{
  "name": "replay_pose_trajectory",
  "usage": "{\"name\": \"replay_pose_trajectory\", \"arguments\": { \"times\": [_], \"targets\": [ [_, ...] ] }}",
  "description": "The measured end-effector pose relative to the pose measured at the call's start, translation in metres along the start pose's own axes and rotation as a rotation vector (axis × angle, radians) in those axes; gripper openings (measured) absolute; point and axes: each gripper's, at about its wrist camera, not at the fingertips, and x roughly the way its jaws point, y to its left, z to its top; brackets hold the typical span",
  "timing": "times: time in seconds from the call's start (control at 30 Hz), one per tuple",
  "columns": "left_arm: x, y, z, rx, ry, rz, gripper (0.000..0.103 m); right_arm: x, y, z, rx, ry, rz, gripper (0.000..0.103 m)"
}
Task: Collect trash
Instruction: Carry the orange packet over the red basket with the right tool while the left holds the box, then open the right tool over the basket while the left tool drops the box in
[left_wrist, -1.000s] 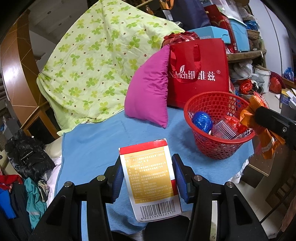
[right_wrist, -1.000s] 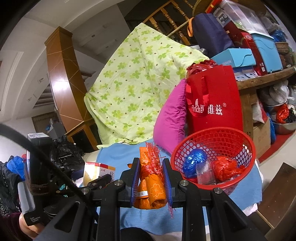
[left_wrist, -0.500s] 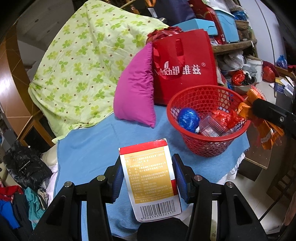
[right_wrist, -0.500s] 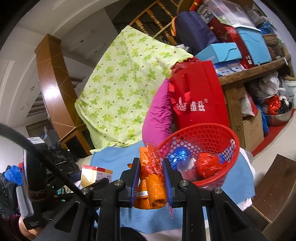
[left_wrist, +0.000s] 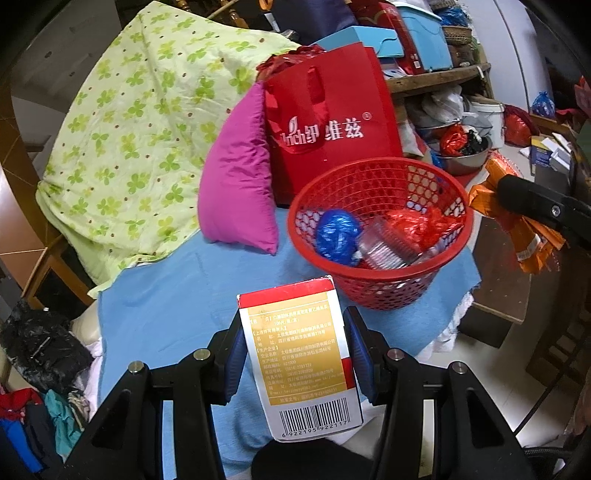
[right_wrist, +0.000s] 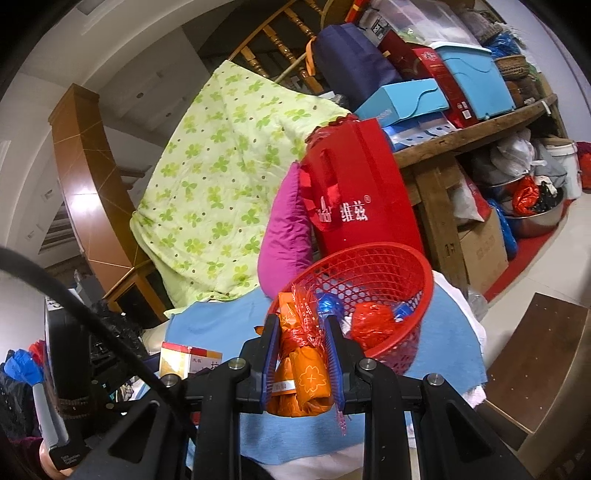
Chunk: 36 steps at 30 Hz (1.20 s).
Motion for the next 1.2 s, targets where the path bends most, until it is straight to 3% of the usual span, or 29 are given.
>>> {"name": "replay_pose_trajectory", "arguments": {
  "times": [0.37,0.73,0.77,0.87,0.9,0.93,0.97,1.0,1.07,1.2],
  "targets": [
    [0.018,-0.007,0.017,-0.032,-0.011,-0.145,0.053,0.004,-0.019,0.014,0.008,0.007,-0.052,0.026],
    [0.05,0.028,0.086,-0.135,-0.101,-0.324,0.054,0.046,-0.03,0.057,0.036,0.017,-0.062,0.027],
    [0.054,0.027,0.091,-0.129,-0.11,-0.338,0.055,0.053,-0.03,0.061,0.041,0.018,-0.061,0.028],
    [0.069,0.021,0.1,-0.101,-0.118,-0.37,0.073,0.079,-0.032,0.068,0.065,0.029,-0.075,0.029],
    [0.074,0.022,0.101,-0.104,-0.117,-0.372,0.073,0.09,-0.034,0.07,0.076,0.041,-0.08,0.03],
    [0.079,0.022,0.1,-0.109,-0.112,-0.372,0.073,0.103,-0.038,0.07,0.089,0.058,-0.076,0.037],
    [0.084,0.023,0.098,-0.118,-0.101,-0.368,0.074,0.112,-0.041,0.069,0.101,0.073,-0.078,0.061],
    [0.088,0.027,0.095,-0.135,-0.085,-0.367,0.074,0.121,-0.045,0.068,0.124,0.088,-0.086,0.073],
    [0.089,0.034,0.083,-0.163,-0.067,-0.377,0.074,0.13,-0.054,0.065,0.171,0.093,-0.09,0.076],
    [0.079,0.05,0.055,-0.175,-0.069,-0.327,0.08,0.118,-0.05,0.059,0.15,0.063,-0.098,0.076]
  ]
}}
